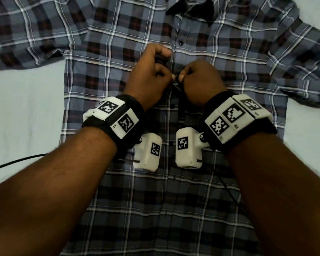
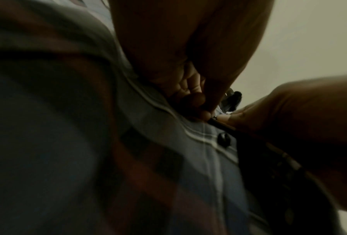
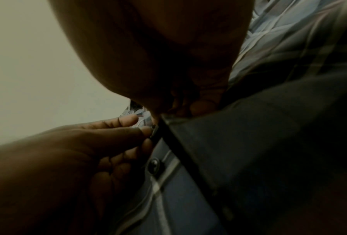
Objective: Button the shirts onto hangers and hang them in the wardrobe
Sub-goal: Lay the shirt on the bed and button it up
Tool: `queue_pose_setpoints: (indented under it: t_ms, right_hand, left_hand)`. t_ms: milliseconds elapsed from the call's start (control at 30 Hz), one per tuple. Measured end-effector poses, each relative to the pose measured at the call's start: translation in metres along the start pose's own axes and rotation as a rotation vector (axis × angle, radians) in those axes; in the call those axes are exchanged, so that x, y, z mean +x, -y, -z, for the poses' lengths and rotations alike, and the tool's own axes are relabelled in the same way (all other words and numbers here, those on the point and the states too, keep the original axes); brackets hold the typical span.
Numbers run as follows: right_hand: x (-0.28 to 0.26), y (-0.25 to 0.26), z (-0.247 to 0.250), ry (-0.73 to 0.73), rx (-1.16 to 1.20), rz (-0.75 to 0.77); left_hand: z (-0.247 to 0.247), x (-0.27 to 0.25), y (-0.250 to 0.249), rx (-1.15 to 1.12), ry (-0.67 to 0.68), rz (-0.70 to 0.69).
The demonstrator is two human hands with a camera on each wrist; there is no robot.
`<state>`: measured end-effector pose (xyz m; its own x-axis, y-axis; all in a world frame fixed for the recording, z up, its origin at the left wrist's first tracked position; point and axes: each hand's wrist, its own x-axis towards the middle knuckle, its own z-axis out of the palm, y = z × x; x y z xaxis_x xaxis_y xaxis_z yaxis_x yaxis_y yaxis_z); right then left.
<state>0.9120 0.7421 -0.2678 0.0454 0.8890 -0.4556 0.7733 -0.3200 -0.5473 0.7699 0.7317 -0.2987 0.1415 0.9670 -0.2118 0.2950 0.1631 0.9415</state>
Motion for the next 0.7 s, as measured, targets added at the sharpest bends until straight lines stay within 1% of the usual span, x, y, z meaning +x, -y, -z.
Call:
queue_pose_setpoints:
  t_ms: [100,167,300,400,500,600,700]
  right_hand:
    - [-0.004,-0.004,0.005,0.031,0.110,0.011]
    - [-0.006,-0.007,0.003,-0.011,0.137,0.036]
    - [-0.010,-0.007,-0.005,-0.127,0.019,0.073]
    - [-0.014,-0.006,-0.007,-0.145,-0.047,0.098]
    - [-0.013,-0.003,-0.003,-0.162,-0.143,0.111]
    - [-0.010,0.002,0.000,-0.159,-0.162,0.108]
    - [-0.014,-0.001,0.006,-0.180,-0.142,0.117]
  left_hand:
    - [-0.003,0.000,0.003,-0.067,-0.003,-0.001]
    - [-0.003,0.000,0.002,-0.051,0.006,-0.014]
    - [-0.001,0.002,0.001,0.029,0.024,-0.026]
    - [-0.001,0.003,0.001,0.051,0.031,-0.048]
    - [-0.002,0.001,-0.001,0.128,0.037,-0.084]
    - [-0.005,-0.002,-0.006,0.251,-0.002,-0.101]
    - [-0.004,-0.011,-0.014,0.305,-0.120,-0.049]
